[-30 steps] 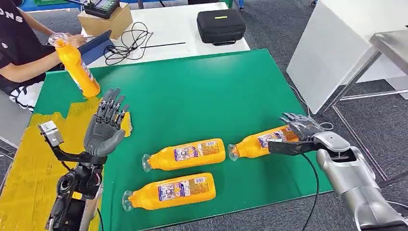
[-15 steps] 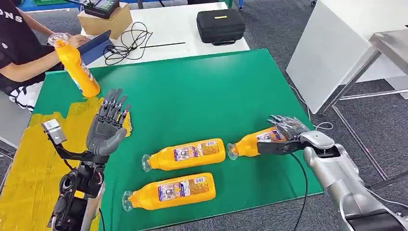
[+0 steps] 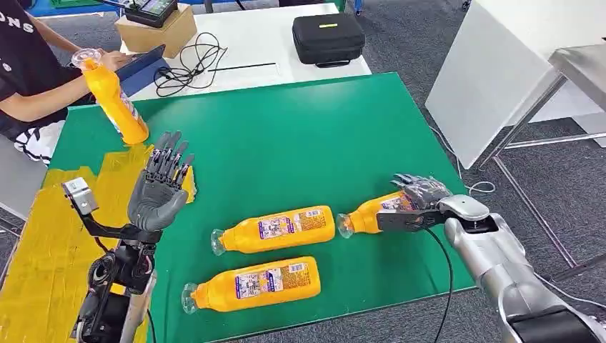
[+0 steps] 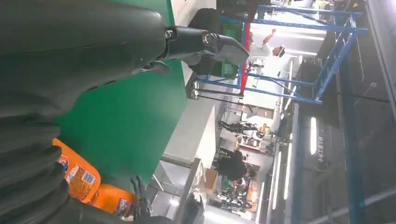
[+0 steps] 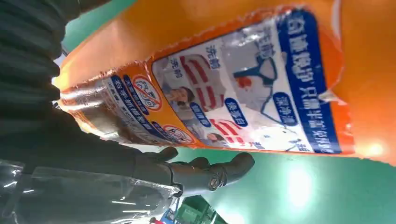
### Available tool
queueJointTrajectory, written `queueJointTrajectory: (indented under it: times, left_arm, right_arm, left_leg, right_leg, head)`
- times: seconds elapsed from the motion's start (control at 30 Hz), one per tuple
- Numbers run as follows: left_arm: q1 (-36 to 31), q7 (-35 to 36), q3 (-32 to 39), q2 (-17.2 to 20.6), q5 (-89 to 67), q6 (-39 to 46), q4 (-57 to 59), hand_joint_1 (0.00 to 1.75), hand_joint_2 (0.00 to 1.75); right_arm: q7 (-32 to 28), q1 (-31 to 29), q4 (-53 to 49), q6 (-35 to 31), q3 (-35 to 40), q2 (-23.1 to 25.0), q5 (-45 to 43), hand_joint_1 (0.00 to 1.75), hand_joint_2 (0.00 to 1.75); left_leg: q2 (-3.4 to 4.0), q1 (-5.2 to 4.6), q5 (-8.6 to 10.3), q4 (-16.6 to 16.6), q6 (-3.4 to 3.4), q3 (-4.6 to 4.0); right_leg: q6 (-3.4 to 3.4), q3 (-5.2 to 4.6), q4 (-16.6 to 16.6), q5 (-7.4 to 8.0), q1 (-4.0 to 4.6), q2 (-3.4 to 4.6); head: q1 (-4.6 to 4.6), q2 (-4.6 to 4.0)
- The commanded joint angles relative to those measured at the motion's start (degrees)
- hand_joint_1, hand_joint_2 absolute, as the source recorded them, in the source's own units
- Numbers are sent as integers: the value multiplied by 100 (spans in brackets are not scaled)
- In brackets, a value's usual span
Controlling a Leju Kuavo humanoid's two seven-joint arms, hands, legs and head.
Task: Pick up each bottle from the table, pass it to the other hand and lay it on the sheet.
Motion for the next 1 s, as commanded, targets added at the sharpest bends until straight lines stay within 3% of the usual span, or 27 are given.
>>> queueJointTrajectory:
  times: [0.03,0.4,0.7,1.0]
  left_arm:
    - [-104,41,151,41,57,59,316,0,175]
    - [-158,218,255,10,73,70,340,0,175]
    - [-266,183,202,-15,34,4,617,0,175]
    - [-272,181,195,-21,32,12,623,0,175]
  right_arm:
    - [86,-585,837,287,338,90,-32,175,175]
    - [306,-627,955,465,401,-5,-125,175,175]
    - [531,-188,438,-2,89,14,-79,175,175]
    - [543,-198,418,2,77,10,-64,175,175]
  left_leg:
    - [26,5,-15,1,-14,31]
    - [13,8,-15,2,-15,32]
    - [3,10,-13,-1,-16,39]
    - [1,4,-6,-1,-11,25]
  right_leg:
    - [-10,26,-2,-8,6,16]
    - [-10,31,-2,-13,9,2]
    - [-12,41,-8,-13,12,-9]
    - [-8,24,-6,-8,6,-8]
  head:
    - [0,0]
    - [2,0]
    - [2,0]
    - [2,0]
